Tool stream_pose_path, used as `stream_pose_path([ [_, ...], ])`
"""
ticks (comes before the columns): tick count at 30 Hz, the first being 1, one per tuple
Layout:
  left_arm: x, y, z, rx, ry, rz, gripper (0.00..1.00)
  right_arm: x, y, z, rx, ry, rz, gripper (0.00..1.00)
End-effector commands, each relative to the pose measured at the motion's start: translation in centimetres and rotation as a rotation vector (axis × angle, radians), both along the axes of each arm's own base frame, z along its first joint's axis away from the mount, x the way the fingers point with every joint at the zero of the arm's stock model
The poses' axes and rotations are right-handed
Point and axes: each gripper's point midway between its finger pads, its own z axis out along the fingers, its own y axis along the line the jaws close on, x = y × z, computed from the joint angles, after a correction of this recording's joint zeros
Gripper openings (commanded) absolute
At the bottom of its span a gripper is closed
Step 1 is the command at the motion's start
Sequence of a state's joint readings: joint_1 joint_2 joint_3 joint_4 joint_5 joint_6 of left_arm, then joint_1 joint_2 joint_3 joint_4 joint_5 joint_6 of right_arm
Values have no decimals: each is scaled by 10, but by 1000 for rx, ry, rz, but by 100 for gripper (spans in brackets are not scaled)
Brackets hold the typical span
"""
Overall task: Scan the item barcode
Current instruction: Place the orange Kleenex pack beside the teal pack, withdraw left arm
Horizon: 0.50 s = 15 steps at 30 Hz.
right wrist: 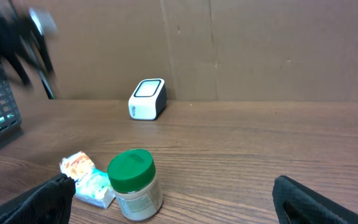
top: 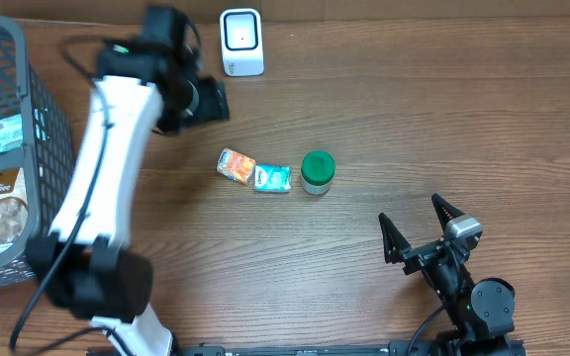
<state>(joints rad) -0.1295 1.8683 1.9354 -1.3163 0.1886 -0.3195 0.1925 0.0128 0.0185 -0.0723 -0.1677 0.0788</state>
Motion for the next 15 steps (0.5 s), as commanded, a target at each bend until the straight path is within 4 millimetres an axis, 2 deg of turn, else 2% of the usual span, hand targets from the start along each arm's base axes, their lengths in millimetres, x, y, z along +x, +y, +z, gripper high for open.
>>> stream_pose_path([
  [1,-13,44,129,83,-319,57,77,0,0,-2,6,-1,-3,100],
  [2,-23,65,157,113,-377,113,80,0,0,-2,6,-1,-3,100],
  [3,-30,81,173,132,-410,157,82,0,0,-2,6,-1,-3,100],
  [5,-45,112,196,159,-457,245,87,0,0,-2,6,-1,-3,100],
  [7,-65,151,214,190,-487,363,90,0,0,-2,6,-1,-4,100],
  [9,-83,190,220,220,-490,482,91,0,0,-2,6,-1,-3,100],
  [10,-100,227,220,250,-473,601,92,0,0,-2,6,-1,-3,100],
  [14,-131,287,207,277,-406,813,86,0,0,-2,6,-1,-4,100],
  [15,-136,297,203,280,-393,845,86,0,0,-2,6,-1,-3,100],
])
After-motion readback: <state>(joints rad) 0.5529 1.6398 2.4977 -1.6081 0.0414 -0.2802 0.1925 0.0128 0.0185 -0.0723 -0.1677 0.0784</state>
